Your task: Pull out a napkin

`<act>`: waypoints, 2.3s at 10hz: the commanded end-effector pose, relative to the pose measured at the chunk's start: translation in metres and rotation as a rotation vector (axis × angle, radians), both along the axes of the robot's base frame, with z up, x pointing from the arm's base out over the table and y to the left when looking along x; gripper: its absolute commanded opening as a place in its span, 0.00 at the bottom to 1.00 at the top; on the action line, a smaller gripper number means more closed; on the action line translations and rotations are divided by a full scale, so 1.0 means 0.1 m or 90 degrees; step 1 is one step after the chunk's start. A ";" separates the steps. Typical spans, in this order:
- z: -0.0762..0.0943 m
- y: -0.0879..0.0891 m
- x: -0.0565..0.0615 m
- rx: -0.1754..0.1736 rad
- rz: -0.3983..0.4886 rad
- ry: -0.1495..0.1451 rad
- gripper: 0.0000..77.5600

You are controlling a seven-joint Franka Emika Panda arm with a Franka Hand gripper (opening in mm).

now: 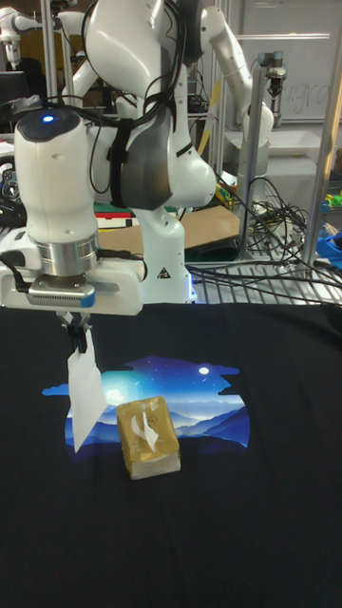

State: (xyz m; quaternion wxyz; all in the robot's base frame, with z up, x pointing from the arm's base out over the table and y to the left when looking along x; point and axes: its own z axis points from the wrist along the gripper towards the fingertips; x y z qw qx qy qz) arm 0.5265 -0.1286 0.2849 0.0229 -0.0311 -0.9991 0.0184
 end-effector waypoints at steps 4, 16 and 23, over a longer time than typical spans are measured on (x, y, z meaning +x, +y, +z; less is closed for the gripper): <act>0.00 -0.02 0.02 -0.004 0.005 -0.010 0.02; -0.02 -0.03 0.03 0.006 0.006 -0.024 0.02; -0.02 -0.03 0.03 0.000 0.010 -0.030 0.02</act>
